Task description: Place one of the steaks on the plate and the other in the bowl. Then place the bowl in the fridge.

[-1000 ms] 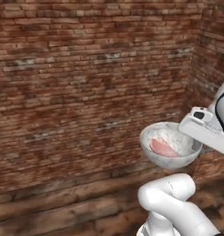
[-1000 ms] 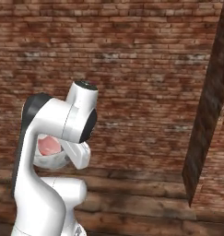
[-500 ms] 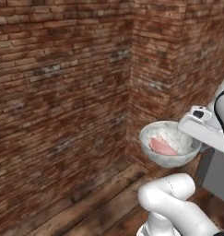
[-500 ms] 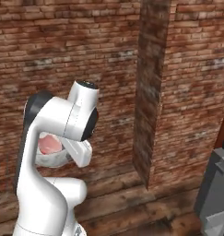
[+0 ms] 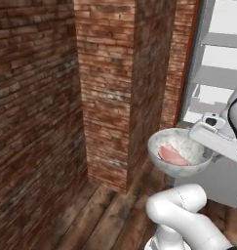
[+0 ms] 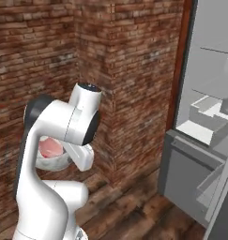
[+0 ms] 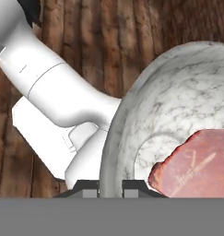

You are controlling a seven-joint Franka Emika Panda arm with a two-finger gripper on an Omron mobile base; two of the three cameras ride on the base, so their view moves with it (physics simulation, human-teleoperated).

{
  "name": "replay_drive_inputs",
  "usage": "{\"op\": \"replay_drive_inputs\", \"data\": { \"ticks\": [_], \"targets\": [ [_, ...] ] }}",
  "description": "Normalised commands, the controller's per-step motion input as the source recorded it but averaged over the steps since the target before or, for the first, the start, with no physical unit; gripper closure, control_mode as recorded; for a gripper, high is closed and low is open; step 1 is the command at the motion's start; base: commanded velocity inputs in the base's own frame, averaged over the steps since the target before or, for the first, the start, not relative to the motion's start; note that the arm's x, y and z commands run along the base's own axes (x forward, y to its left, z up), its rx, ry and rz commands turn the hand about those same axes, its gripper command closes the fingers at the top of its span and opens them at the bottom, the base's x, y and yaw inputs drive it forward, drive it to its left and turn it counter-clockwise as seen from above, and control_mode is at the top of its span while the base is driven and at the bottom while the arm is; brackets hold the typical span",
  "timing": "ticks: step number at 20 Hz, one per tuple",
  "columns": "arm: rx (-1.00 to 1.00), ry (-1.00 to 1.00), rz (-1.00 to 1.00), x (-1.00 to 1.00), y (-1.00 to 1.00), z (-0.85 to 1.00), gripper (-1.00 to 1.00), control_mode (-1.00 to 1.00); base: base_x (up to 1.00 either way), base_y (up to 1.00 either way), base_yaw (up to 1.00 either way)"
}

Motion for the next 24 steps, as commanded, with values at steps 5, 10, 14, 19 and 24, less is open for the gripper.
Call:
{"op": "replay_drive_inputs", "data": {
  "ticks": [5, 10, 14, 19, 24],
  "targets": [
    [0.0, 0.0, 0.0, 0.0, 0.0, 0.0, 1.0, 1.0, 0.65, 0.34, -0.68],
    [0.0, 0.0, 0.0, 0.0, 0.0, 0.0, 1.0, 1.0, 0.7, 0.11, -0.71],
    [0.0, 0.0, 0.0, 0.0, 0.0, 0.0, 1.0, 1.0, 0.74, 0.1, -0.72],
    [0.0, 0.0, 0.0, 0.0, 0.0, 0.0, 1.0, 1.0, 0.51, 0.51, -0.54],
    [0.0, 0.0, 0.0, 0.0, 0.0, 0.0, 1.0, 1.0, 0.32, 0.43, -0.18]
  ]
}}
